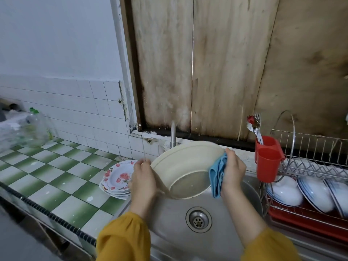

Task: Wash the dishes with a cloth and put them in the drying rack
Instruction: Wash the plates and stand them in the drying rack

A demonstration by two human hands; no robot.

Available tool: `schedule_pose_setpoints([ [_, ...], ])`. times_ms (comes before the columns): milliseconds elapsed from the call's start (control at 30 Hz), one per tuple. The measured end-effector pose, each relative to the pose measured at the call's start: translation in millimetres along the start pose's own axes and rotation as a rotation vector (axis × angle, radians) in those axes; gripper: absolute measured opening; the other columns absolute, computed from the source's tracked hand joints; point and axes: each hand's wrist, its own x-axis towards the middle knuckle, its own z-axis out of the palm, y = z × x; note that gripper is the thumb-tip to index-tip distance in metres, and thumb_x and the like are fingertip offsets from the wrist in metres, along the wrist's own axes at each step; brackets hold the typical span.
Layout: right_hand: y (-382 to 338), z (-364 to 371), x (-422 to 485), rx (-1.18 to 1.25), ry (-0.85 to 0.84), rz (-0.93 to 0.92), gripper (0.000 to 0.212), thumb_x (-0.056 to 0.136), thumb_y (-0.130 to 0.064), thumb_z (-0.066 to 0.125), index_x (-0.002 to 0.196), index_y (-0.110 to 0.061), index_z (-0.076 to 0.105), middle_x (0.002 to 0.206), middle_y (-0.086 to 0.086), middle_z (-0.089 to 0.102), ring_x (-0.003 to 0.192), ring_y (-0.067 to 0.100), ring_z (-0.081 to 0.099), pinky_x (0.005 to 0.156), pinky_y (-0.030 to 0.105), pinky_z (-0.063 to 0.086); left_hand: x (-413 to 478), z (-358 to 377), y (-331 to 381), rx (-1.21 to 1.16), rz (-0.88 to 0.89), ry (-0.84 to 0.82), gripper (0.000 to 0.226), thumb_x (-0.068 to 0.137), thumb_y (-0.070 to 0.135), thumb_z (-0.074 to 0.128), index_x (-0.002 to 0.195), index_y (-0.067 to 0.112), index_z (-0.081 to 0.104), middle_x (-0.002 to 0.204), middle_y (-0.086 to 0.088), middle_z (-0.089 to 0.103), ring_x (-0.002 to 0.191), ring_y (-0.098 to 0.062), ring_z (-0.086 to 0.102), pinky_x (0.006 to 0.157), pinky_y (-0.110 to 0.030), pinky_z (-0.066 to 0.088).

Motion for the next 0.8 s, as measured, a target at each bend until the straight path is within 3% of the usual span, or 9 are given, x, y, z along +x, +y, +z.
schedule_pose_setpoints([
  [100, 8, -17, 11, 0.147, -0.125, -0.053, 0.034, 0.078, -0.034, 0.068, 0.061, -0.014, 0.048, 0.057, 0.003, 0.045, 0.050, 0.016, 0.048, 0.053, 0.027, 0.039, -12, -4, 19, -0.368, -0.306, -0.126, 0.026, 0.095, 0.028, 0.038, 0.077, 0.011, 0.047, 0.068, -0.014, 0.055, 0.073, -0.029, 0.046, 0.065, -0.041, 0.040],
  [200, 13, -31, 31, 0.244, -0.620, -0.093, 0.041, 0.058, -0.045, 0.078, 0.048, -0.010, 0.058, 0.049, 0.008, 0.049, 0.046, 0.020, 0.047, 0.052, 0.024, 0.042, -13, -10, 22, -0.593, -0.426, -0.262, 0.015, 0.096, 0.012, 0.040, 0.082, 0.007, 0.042, 0.082, -0.014, 0.043, 0.080, -0.034, 0.049, 0.075, -0.060, 0.044],
  [300, 4, -38, 39, -0.067, -0.898, 0.000, 0.055, 0.068, -0.054, 0.073, 0.049, -0.004, 0.059, 0.051, 0.018, 0.050, 0.051, 0.024, 0.045, 0.062, 0.029, 0.043, 1, -12, 15, -0.686, -0.397, -0.232, 0.021, 0.099, 0.010, 0.041, 0.110, -0.004, 0.051, 0.093, -0.018, 0.053, 0.085, -0.036, 0.054, 0.075, -0.056, 0.047],
  [400, 1, -27, 32, -0.429, -0.635, 0.017, 0.052, 0.076, -0.044, 0.074, 0.070, 0.005, 0.059, 0.065, 0.018, 0.047, 0.058, 0.022, 0.042, 0.059, 0.028, 0.038, 4, -5, 11, -0.716, -0.340, -0.256, 0.033, 0.104, 0.013, 0.037, 0.132, 0.003, 0.051, 0.096, -0.015, 0.062, 0.083, -0.031, 0.059, 0.072, -0.043, 0.049],
  [533, 2, 4, 5, -0.206, -0.307, 0.121, 0.024, 0.094, -0.027, 0.060, 0.078, -0.009, 0.062, 0.076, 0.012, 0.059, 0.067, 0.021, 0.054, 0.062, 0.028, 0.040, -2, 11, 6, -0.695, -0.275, -0.338, 0.028, 0.105, 0.016, 0.037, 0.126, 0.014, 0.055, 0.102, -0.012, 0.067, 0.087, -0.028, 0.063, 0.072, -0.040, 0.050],
  [600, 3, 20, -19, -0.254, -0.479, 0.129, 0.012, 0.098, -0.025, 0.055, 0.104, -0.019, 0.062, 0.102, 0.010, 0.064, 0.080, 0.017, 0.060, 0.067, 0.024, 0.048, -6, 22, 1, -0.662, -0.202, -0.371, 0.028, 0.104, 0.016, 0.038, 0.126, 0.012, 0.056, 0.111, -0.015, 0.069, 0.097, -0.030, 0.066, 0.077, -0.040, 0.053],
  [667, 14, 26, -47, -0.350, -0.768, 0.028, 0.026, 0.100, -0.022, 0.052, 0.123, -0.033, 0.051, 0.128, -0.001, 0.057, 0.108, 0.009, 0.059, 0.087, 0.015, 0.048, -8, 31, -4, -0.615, -0.107, -0.335, 0.031, 0.103, 0.012, 0.040, 0.126, 0.006, 0.059, 0.113, -0.015, 0.070, 0.104, -0.031, 0.066, 0.086, -0.039, 0.054],
  [733, 27, 21, -71, -0.390, -1.072, -0.088, 0.043, 0.101, -0.023, 0.050, 0.135, -0.044, 0.037, 0.142, -0.023, 0.044, 0.131, -0.005, 0.042, 0.107, 0.015, 0.035, -8, 28, -5, -0.624, -0.027, -0.240, 0.030, 0.103, 0.009, 0.040, 0.123, 0.008, 0.062, 0.104, -0.013, 0.073, 0.096, -0.027, 0.069, 0.082, -0.035, 0.057],
  [800, 37, 5, -70, -0.598, -1.276, -0.295, 0.045, 0.102, -0.032, 0.046, 0.142, -0.042, 0.028, 0.148, -0.033, 0.021, 0.135, -0.022, 0.015, 0.113, 0.010, 0.014, -4, 15, -1, -0.689, 0.035, -0.178, 0.029, 0.103, 0.010, 0.040, 0.121, 0.016, 0.062, 0.105, -0.007, 0.073, 0.093, -0.023, 0.069, 0.079, -0.032, 0.059],
])
